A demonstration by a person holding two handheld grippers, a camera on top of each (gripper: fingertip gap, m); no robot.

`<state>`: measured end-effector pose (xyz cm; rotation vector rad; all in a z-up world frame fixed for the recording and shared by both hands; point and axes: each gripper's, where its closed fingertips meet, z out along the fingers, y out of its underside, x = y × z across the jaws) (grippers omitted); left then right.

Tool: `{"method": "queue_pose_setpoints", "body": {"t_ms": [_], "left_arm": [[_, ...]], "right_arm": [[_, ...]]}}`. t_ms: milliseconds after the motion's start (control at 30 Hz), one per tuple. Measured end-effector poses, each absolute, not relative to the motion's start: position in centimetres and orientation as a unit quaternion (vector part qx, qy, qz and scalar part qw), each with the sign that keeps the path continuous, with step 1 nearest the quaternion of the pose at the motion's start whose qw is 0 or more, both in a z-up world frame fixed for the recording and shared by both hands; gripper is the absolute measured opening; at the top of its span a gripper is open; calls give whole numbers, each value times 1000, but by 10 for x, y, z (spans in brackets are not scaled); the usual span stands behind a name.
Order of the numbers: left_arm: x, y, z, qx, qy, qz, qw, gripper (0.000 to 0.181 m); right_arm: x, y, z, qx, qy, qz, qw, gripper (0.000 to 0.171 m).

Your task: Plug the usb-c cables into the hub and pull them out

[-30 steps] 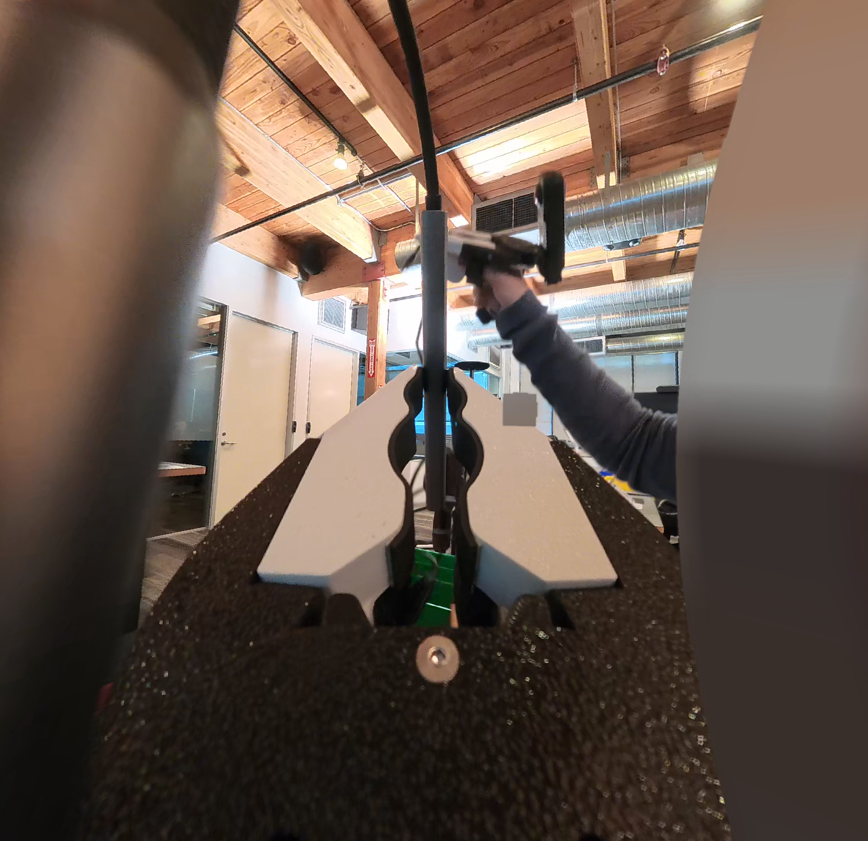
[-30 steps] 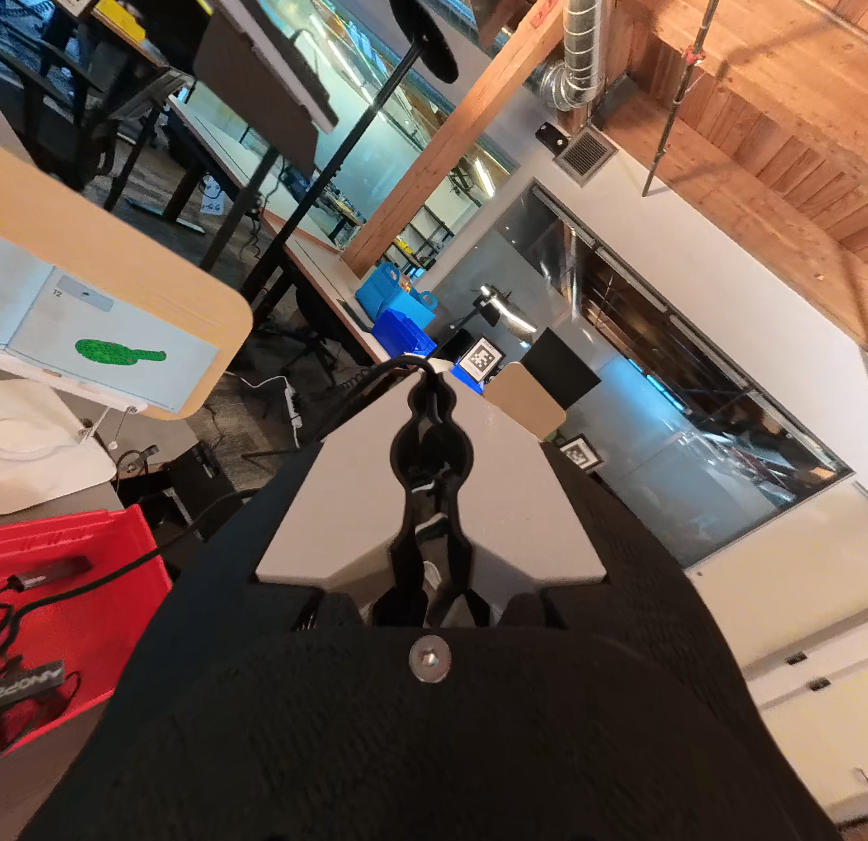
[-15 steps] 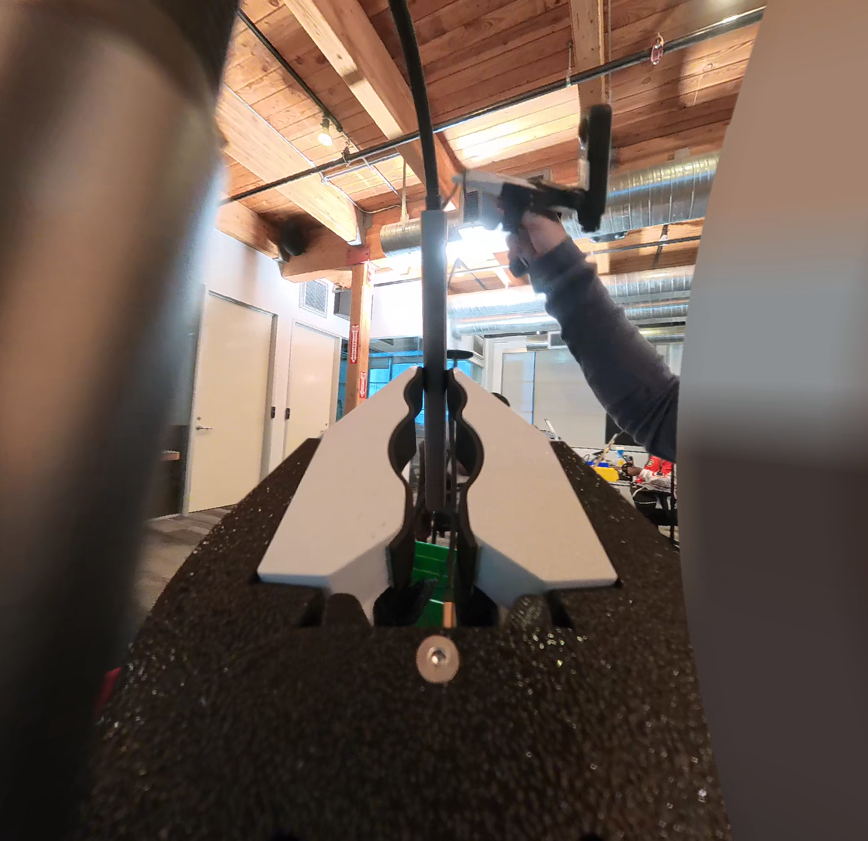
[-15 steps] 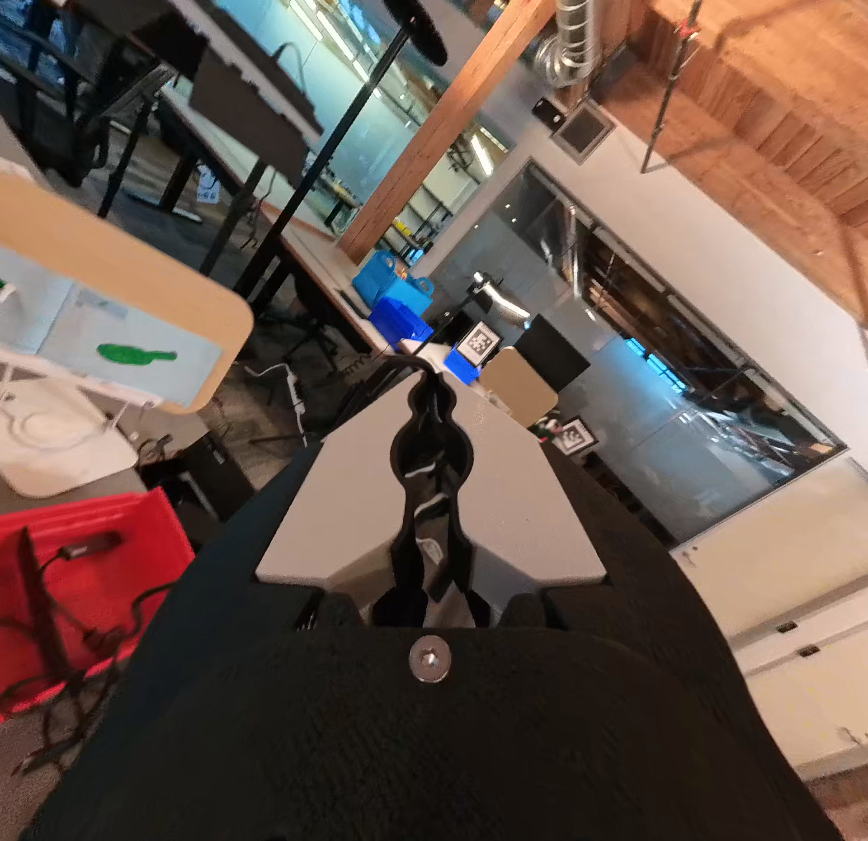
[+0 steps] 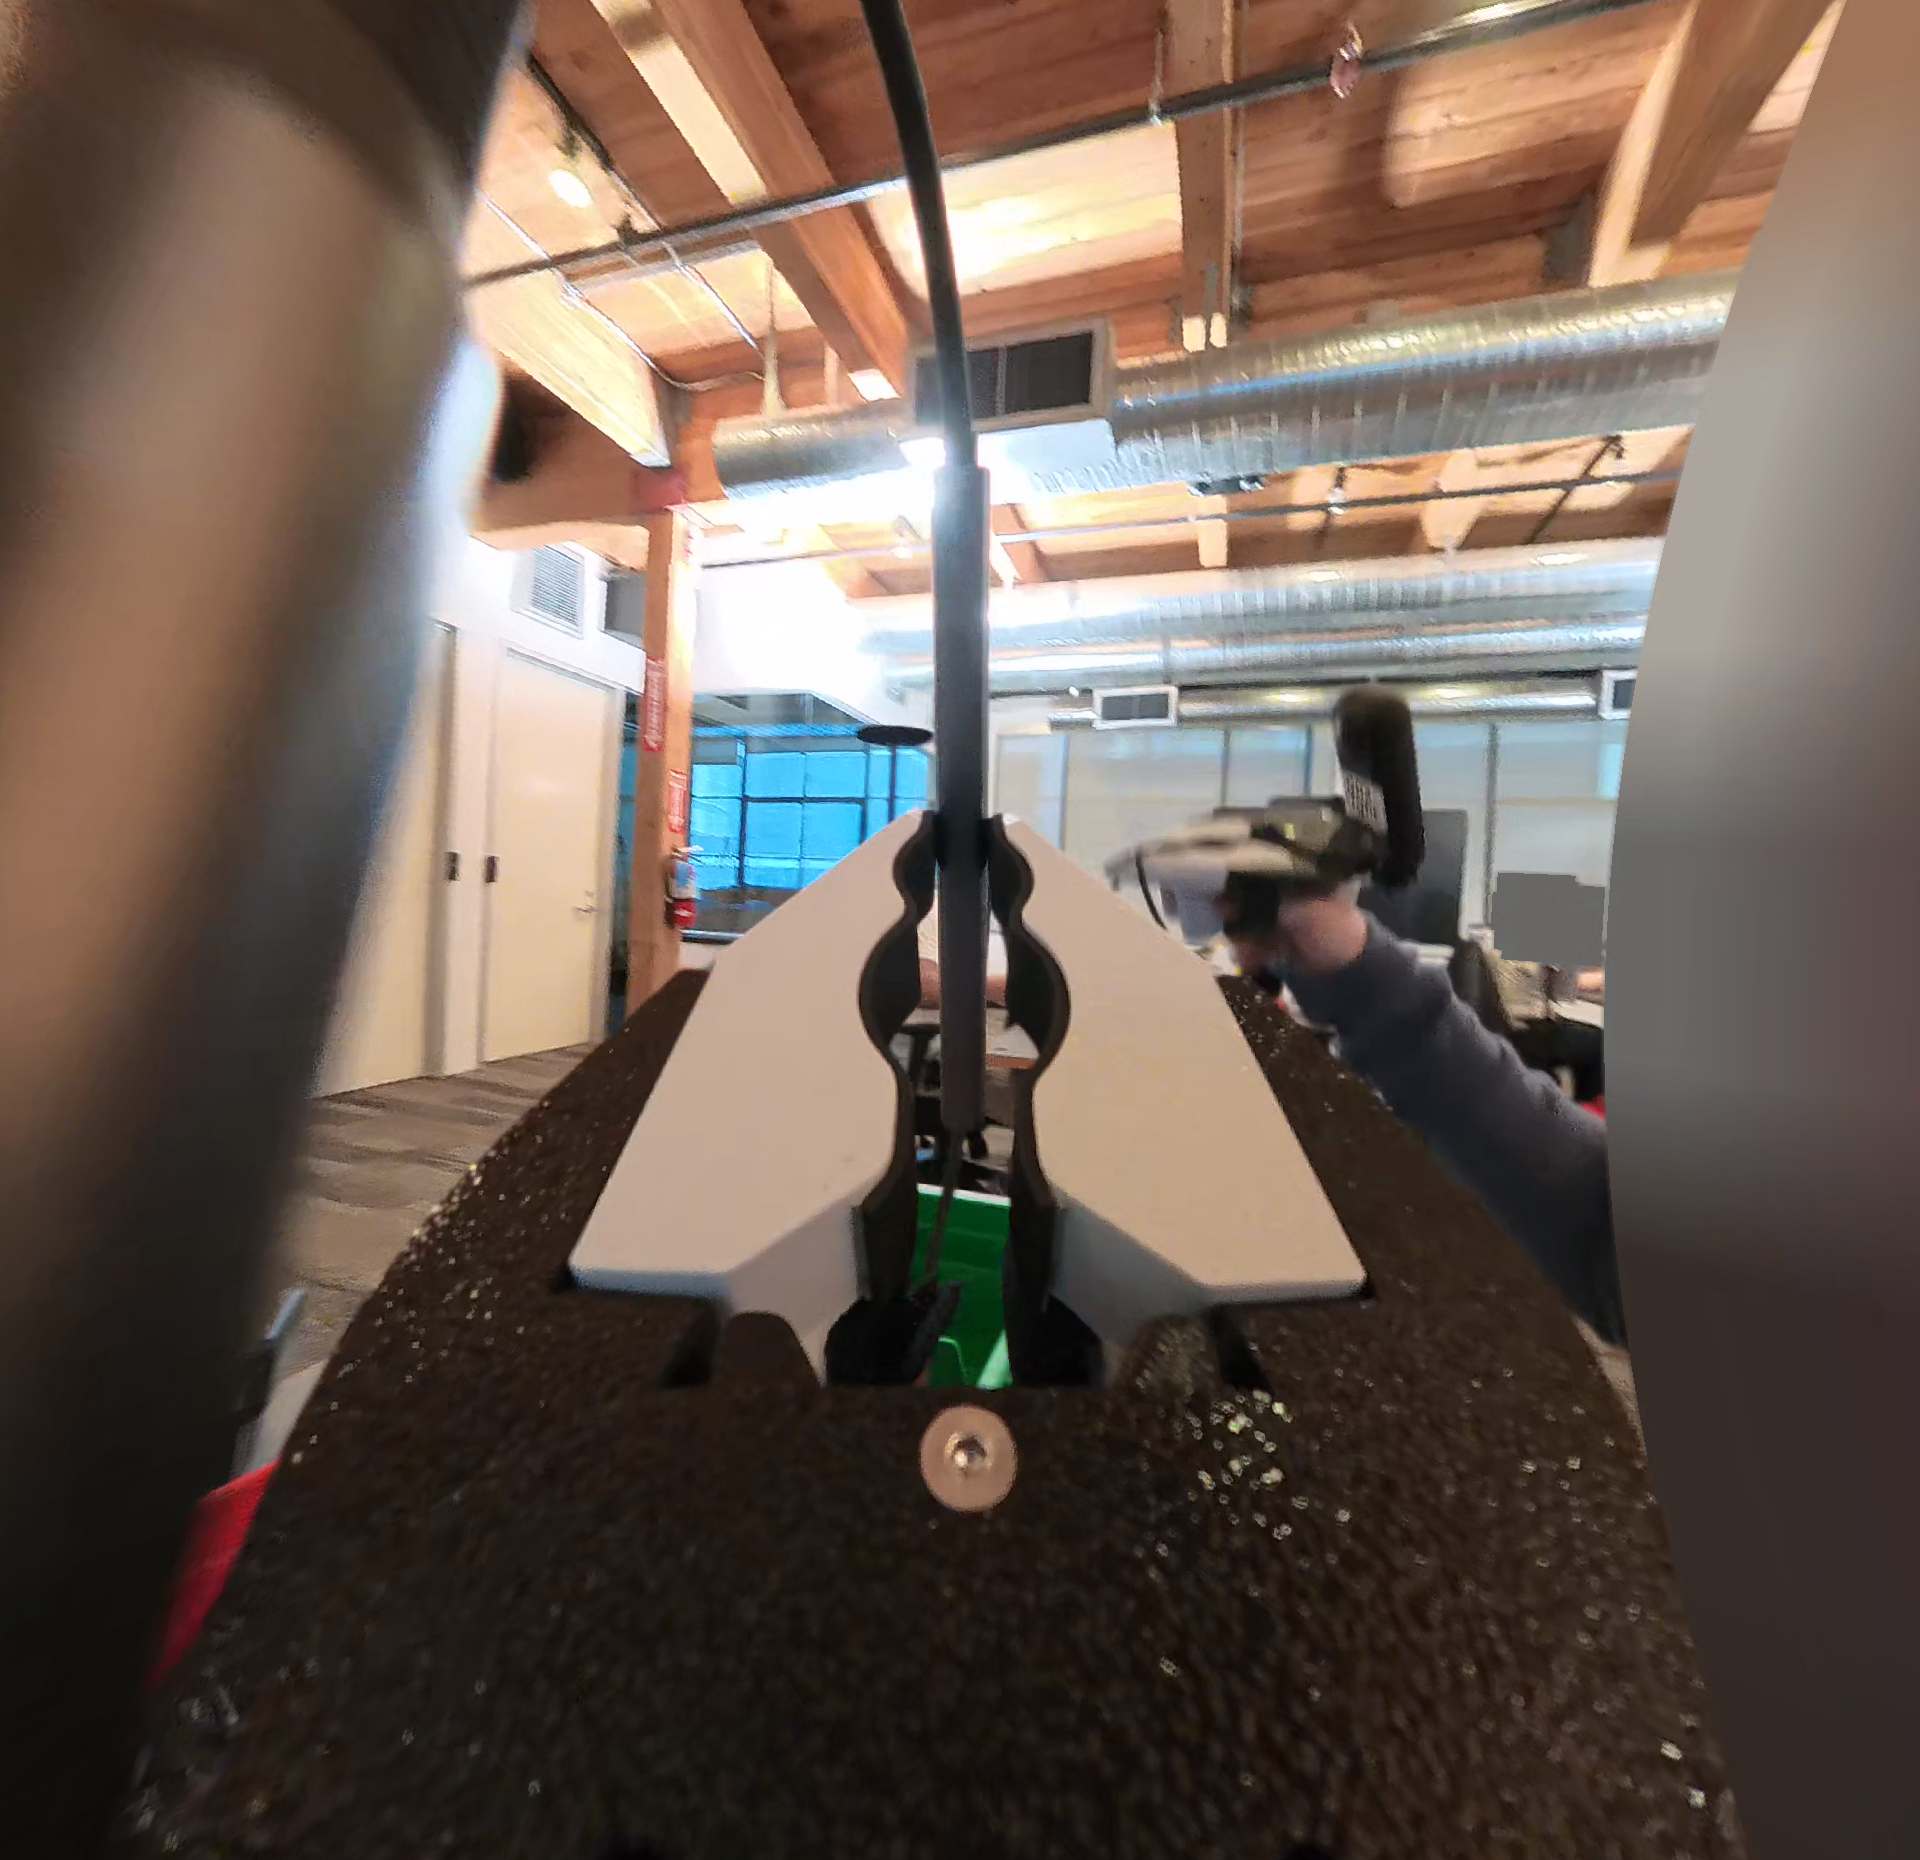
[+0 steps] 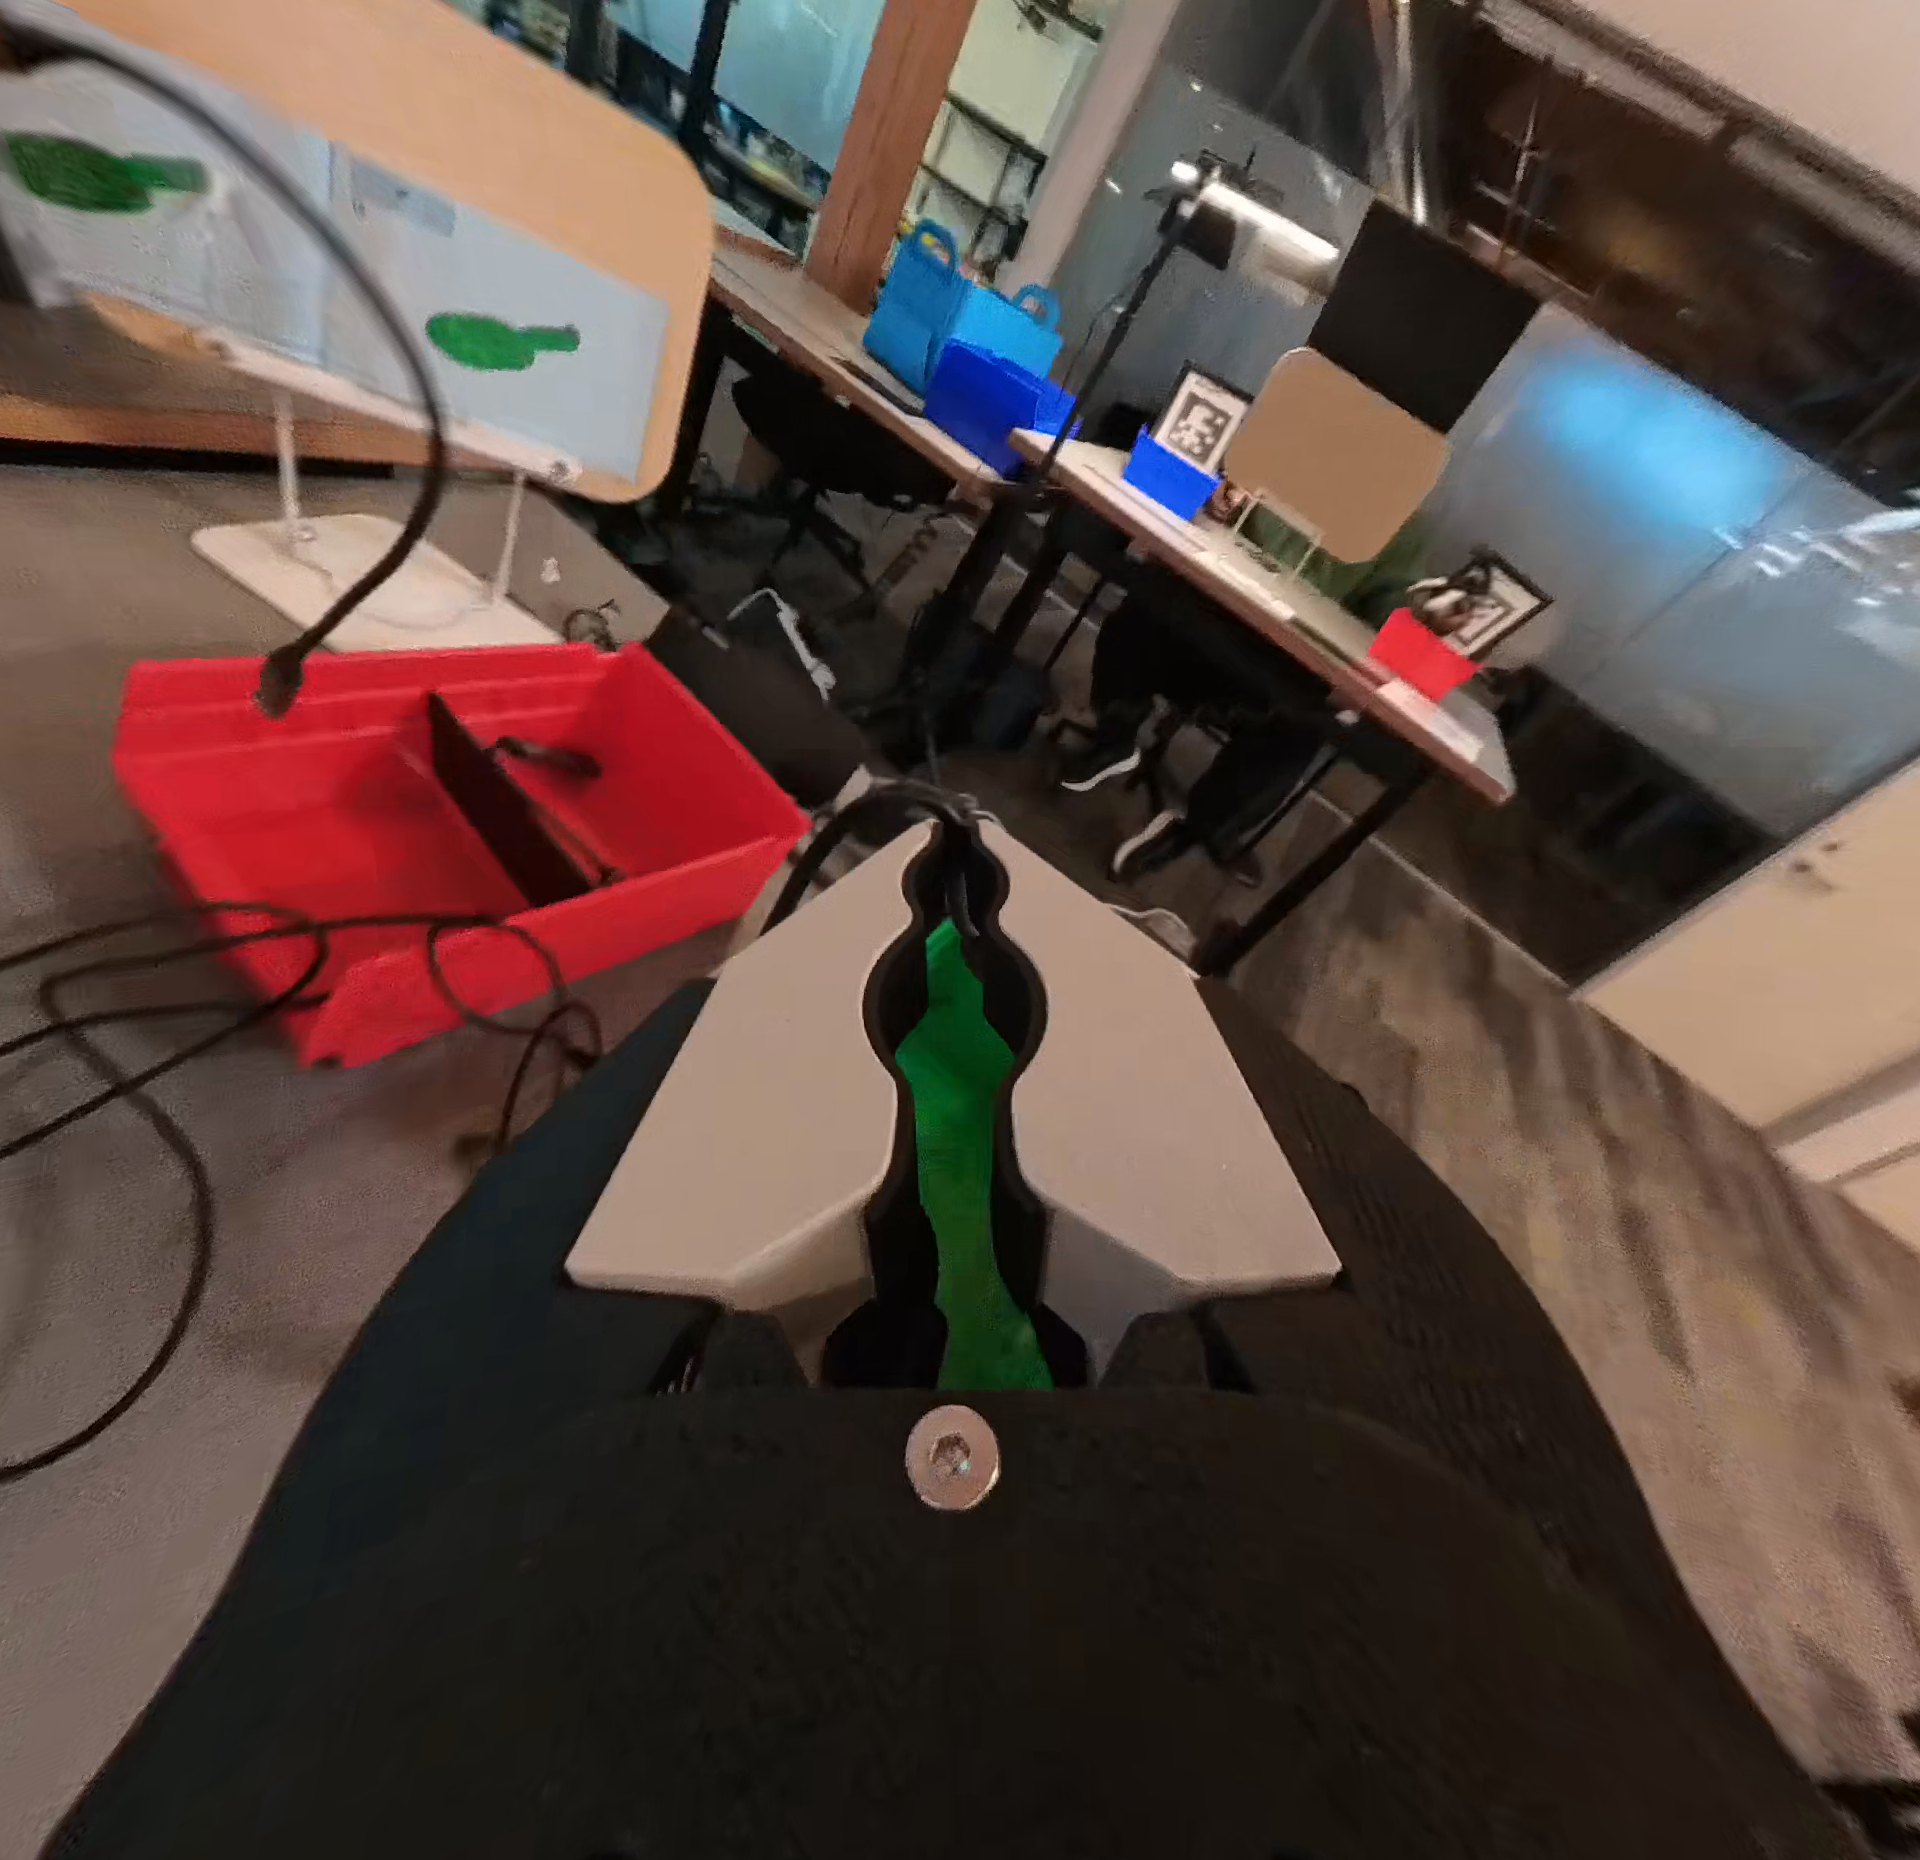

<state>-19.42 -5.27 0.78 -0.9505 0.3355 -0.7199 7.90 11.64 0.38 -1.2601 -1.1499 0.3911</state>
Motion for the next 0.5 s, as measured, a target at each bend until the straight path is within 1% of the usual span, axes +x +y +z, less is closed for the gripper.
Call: {"method": "queue_pose_setpoints", "body": {"t_ms": [100,233,333,400,500], "left_arm": [[-177,-41,8,-451,175,-349,803,6],[-158,-22,3,-457,189,-370,787,7],[-148,-22,0,-463,192,-383,776,7],[-142,-16,-2,-465,193,-390,771,6],[-135,-6,-6,-470,193,-406,760,7]], "right_arm": [[98,98,-35,-543,-500,215,640,0],[118,71,-59,-472,-500,265,676,0],[135,71,-76,-464,-464,296,694,0],[142,64,-83,-435,-444,346,703,1],[153,48,-80,-363,-402,473,695,0]]}}
